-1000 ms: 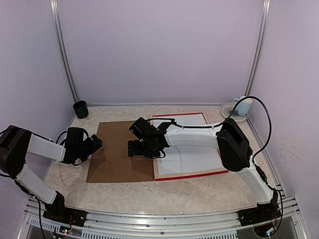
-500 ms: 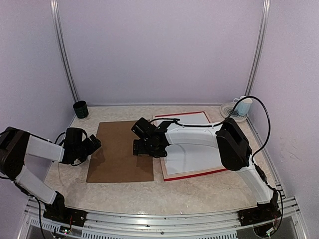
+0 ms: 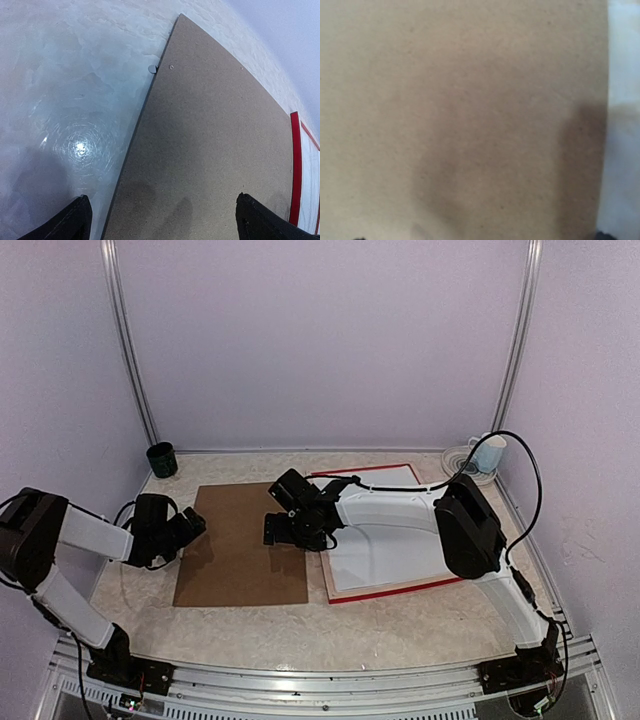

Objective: Put the photo into the frame
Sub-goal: Turn over the backboard at the center of the board.

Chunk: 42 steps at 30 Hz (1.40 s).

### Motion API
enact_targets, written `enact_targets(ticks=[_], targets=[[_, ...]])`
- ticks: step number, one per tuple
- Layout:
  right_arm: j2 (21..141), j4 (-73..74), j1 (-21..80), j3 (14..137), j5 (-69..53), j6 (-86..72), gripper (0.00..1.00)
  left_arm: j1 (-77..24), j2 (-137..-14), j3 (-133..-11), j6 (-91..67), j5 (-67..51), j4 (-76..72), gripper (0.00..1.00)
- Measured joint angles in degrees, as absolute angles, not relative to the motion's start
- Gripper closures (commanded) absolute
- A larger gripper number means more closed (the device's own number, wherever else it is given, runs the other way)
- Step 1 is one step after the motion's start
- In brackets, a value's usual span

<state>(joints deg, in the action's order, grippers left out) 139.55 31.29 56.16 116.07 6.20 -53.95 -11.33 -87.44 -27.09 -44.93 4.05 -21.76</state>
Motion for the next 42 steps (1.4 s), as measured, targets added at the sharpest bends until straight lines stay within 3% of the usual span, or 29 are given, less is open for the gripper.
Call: enact_targets(ticks=[42], targets=[[126.9,16.9,54.2,98.2,-0.3,-50.3,0.01,-15.0,-88.2,-27.4,-46.1,1.6,-23.4,0.01]])
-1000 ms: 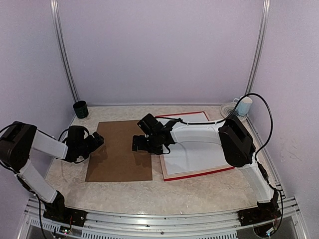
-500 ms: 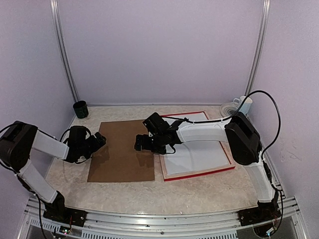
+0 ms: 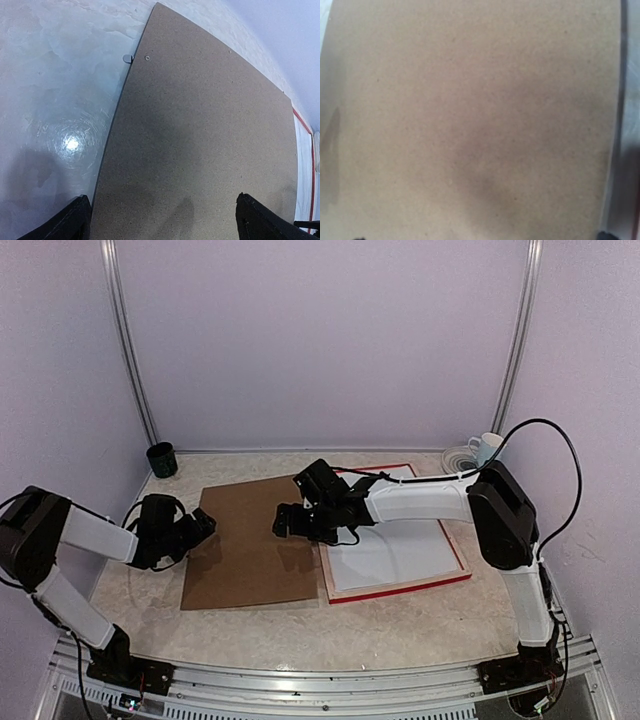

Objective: Put the photo into the frame
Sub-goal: Turn over the backboard at the center of the board.

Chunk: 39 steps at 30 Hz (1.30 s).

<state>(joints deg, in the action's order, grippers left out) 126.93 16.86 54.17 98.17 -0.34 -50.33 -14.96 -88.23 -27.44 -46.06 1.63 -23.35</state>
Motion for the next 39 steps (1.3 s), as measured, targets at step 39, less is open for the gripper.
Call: enact_targets(ticks=[39], targets=[[116.2,12.0,49.9,81.4,0.2,-50.7,0.01,-28.5,-87.8,-30.9,-49.9,7.8,-15.8,0.01]])
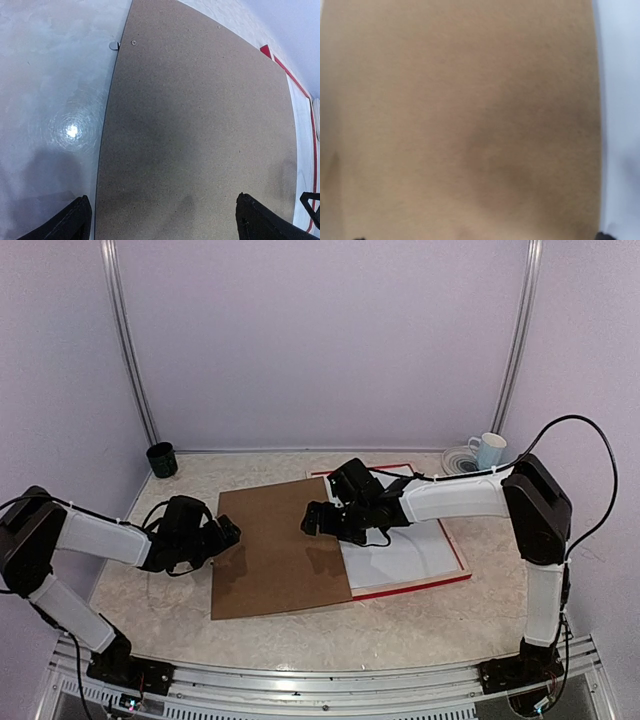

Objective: Put the photo into the frame
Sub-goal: Turn over the backboard at the center of the board.

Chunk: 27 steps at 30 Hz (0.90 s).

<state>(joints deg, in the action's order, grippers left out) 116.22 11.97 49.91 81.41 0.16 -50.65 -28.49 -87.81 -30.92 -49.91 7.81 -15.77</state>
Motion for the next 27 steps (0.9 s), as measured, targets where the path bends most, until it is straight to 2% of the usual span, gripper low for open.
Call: enact_targets(ticks=[11,17,27], targets=[[114.8,10.3,49.7,81.1,-2.3,-49.8,0.01,-29.4,-78.3,-29.2,-50.3,8.8,-7.6,0.01],[114.8,10.4,49.7,81.1,-2.1,-48.8,0.01,-31.3,-78.3,-28.2,-51.3,8.4,-4.2,0.01],[114.9,12.0,49.7,81.5,-1.3,-47.5,0.01,-32.2,-82.7,-29.2,-51.6,8.1,-7.2,0.01]])
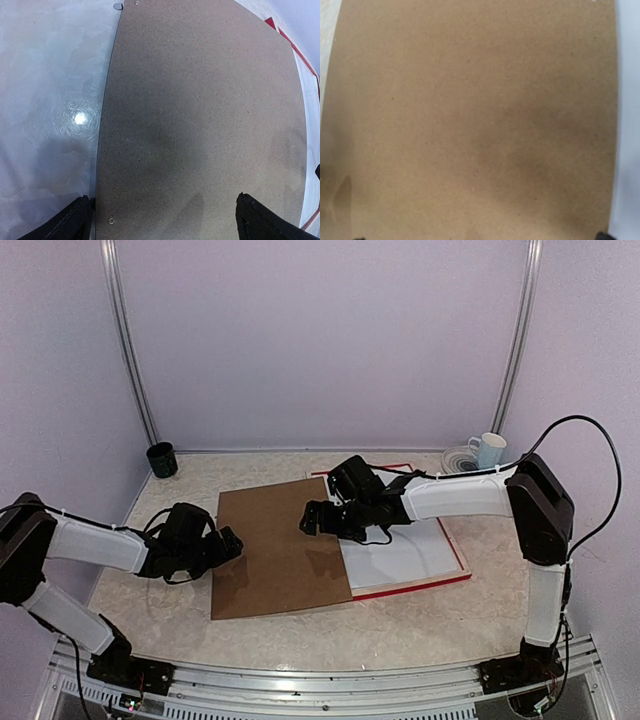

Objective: Put the photo into the frame
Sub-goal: Turn over the backboard at the center of the board.

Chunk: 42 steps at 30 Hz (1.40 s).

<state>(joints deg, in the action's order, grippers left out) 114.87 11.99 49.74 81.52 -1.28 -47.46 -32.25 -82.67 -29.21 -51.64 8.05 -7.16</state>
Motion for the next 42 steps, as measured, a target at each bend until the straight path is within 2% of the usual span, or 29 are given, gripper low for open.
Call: enact_targets(ticks=[34,42], targets=[[118.3,12.9,48.1,81.1,-4.3,-47.4,0.01,-32.3,-83.8,-29.5,-51.6,8.3,-9.0,0.01],[118.2,8.0,47.8,78.8,-8.6,-47.1,0.02,-32.3,-83.8,-29.5,-51.6,8.3,-9.0,0.01]])
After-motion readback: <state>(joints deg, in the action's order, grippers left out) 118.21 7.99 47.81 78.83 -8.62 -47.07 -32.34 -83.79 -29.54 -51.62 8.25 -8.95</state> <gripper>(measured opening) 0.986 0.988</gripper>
